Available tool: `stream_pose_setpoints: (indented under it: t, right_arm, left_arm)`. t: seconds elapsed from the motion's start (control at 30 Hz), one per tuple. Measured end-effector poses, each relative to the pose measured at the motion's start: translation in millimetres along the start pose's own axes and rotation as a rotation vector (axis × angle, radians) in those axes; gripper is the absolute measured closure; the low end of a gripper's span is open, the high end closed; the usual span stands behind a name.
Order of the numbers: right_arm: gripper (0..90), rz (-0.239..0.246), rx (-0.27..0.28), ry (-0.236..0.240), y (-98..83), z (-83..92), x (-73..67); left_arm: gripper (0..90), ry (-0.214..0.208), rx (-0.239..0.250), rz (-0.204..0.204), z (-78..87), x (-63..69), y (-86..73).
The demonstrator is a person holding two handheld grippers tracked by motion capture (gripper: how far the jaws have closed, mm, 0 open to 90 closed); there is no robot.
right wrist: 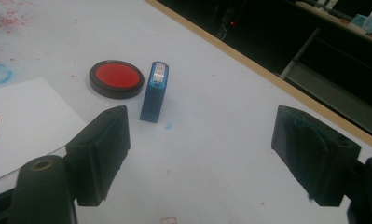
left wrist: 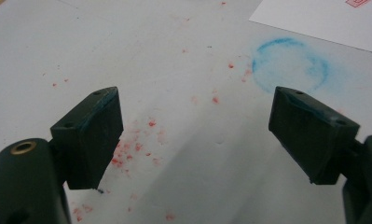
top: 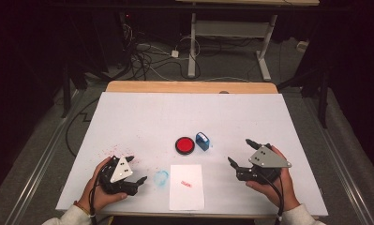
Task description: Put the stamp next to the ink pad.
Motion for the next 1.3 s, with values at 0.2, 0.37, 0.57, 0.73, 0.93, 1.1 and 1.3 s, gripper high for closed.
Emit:
stream_pose_setpoints:
  t: [0.2, 0.37, 0.57, 0.73, 0.93, 1.1, 1.3]
  right_arm:
    - [20.0, -0.003, -0.014, 0.000, -10.8, 4.5, -1.4]
    - [20.0, -0.012, -0.033, 0.000, -20.7, 8.9, -3.1]
    - [20.0, -0.013, -0.047, -0.002, -33.0, 14.3, -5.2]
    - [20.1, -0.033, -0.063, -0.002, -47.8, 17.0, -7.4]
    - [20.5, -0.056, -0.082, 0.000, -66.5, 17.8, -13.0]
    - [20.6, -0.058, -0.080, 0.022, -70.8, 15.5, -20.6]
    - [20.4, -0.057, -0.054, 0.021, -65.2, 15.6, -23.1]
  left_arm:
    - [17.2, 0.001, 0.002, -0.005, -0.2, 0.0, 0.5]
    - [17.2, 0.007, 0.008, -0.014, 0.0, -1.8, 2.2]
    - [17.2, 0.009, 0.009, -0.014, -0.1, -2.9, 3.2]
    - [17.2, 0.006, 0.010, -0.012, -1.0, -3.7, 4.5]
    - [17.2, 0.001, 0.009, -0.004, -0.8, -3.6, 4.6]
    - [17.2, 0.008, 0.014, -0.017, 0.5, -3.1, 4.6]
    - [17.2, 0.013, 0.025, -0.037, 4.9, -1.0, 5.6]
Point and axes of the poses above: each handheld gripper's, and its own axes: z roughly backward along the jaws, y roughly out of its top, x roughly to its right, the point moved 9 cm from there along -z, roughly forward along the jaws, and after that the axes turned 14 degrees about z, right-handed, at the moved point
